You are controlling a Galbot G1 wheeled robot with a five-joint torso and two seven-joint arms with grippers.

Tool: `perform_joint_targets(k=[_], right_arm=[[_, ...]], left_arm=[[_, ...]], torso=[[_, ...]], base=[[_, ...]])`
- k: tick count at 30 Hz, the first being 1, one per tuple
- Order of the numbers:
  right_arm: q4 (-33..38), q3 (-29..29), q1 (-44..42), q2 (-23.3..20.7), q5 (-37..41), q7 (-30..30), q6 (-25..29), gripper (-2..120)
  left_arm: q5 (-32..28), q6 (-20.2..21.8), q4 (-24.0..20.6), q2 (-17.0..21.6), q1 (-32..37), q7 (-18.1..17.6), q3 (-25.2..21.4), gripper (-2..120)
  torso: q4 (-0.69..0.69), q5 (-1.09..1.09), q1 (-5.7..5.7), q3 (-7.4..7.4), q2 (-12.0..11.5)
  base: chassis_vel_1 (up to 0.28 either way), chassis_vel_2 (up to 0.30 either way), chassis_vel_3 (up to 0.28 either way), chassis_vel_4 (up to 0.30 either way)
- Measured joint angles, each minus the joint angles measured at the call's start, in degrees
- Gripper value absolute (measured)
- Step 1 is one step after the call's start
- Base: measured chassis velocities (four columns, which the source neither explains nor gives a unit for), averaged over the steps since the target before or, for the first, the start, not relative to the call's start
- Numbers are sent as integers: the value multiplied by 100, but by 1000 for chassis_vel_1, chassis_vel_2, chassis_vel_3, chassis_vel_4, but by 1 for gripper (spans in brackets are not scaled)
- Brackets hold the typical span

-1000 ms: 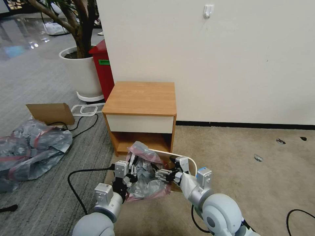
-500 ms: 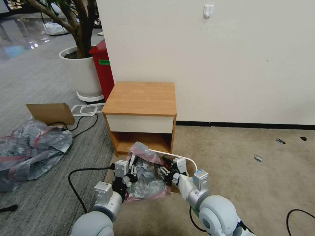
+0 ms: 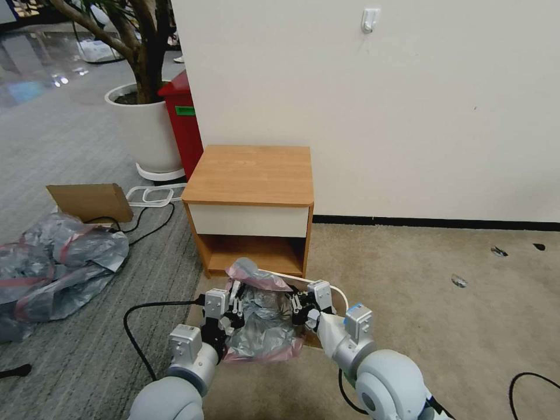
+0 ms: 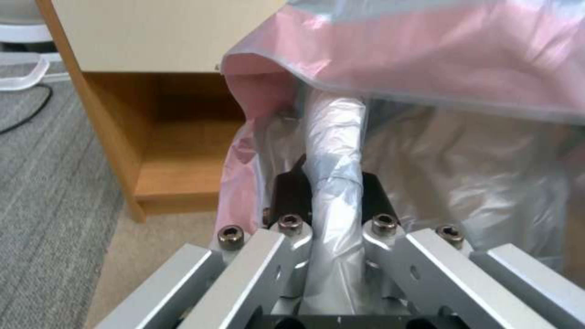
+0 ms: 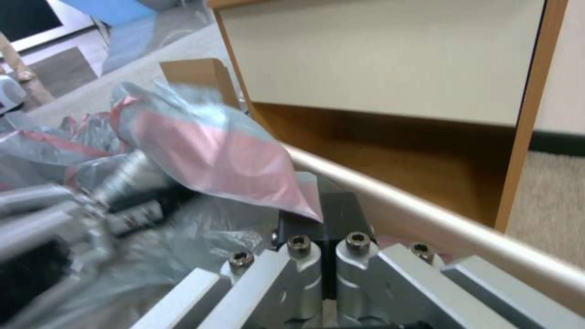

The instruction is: Pick up the garbage bag from the table and place it over the trash can.

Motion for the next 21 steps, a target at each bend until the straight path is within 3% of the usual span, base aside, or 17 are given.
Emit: perform_joint_targets(k=[21], right_arm=[[-87, 277, 1151, -474, 583, 78, -369, 0]], left_arm=[[43, 22, -62, 7, 107, 33, 215, 5]], torso=[[0, 0, 0, 0, 0]], base=[[0, 0, 0, 0]])
